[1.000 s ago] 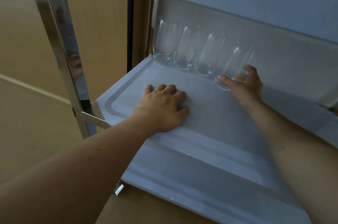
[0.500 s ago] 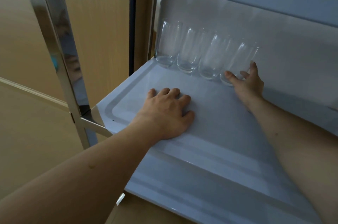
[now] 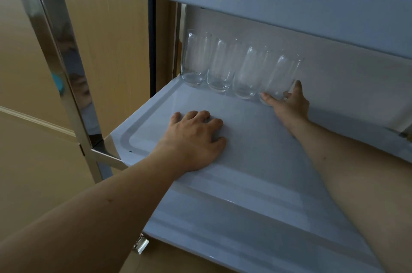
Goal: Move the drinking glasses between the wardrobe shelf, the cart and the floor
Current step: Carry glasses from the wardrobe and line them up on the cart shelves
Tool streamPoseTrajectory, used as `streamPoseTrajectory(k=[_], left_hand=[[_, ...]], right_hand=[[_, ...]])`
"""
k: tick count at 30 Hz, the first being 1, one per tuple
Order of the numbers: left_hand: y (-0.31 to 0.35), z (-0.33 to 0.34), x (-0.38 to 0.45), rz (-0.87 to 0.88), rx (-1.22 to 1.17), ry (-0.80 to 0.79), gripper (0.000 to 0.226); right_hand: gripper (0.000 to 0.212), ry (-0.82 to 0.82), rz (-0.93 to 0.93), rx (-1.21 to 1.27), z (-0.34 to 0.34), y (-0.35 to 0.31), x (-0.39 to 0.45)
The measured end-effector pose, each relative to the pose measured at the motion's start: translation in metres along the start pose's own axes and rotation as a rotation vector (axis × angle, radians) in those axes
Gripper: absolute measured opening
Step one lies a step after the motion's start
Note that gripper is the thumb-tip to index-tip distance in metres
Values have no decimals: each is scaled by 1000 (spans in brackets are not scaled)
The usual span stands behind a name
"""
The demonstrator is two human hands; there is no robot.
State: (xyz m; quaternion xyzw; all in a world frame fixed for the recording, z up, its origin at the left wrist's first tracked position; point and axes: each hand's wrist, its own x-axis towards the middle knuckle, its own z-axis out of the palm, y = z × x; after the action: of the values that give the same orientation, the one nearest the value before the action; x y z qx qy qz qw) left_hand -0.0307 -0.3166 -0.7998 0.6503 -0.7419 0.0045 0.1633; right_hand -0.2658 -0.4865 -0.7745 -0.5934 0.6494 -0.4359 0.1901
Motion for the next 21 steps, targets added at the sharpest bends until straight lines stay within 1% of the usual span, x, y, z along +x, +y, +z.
streamPoseTrajectory(k=[4, 6, 8, 10, 13, 17, 21], left_hand=[[-3, -1, -1, 12, -8, -24, 51], [-2, -3, -2, 19, -7, -36, 54], [-1, -6, -3, 13, -5, -43, 61], [1, -8, -2, 17, 5, -49, 63], [4, -12, -5, 18, 5, -64, 57], [9, -20, -7, -3, 6, -63, 56], [19, -31, -14, -14, 65, 18, 53]], right_hand=[[96, -15, 15, -159, -9, -9, -20], [83, -42, 9, -245, -15, -10, -35], [75, -90, -27, -340, -21, -12, -54], [73, -145, -76, -417, -28, -11, -76], [68, -202, -157, -484, -43, -7, -114], [66, -264, -192, -567, -67, -4, -149], [65, -286, -230, -624, -89, 1, -179]])
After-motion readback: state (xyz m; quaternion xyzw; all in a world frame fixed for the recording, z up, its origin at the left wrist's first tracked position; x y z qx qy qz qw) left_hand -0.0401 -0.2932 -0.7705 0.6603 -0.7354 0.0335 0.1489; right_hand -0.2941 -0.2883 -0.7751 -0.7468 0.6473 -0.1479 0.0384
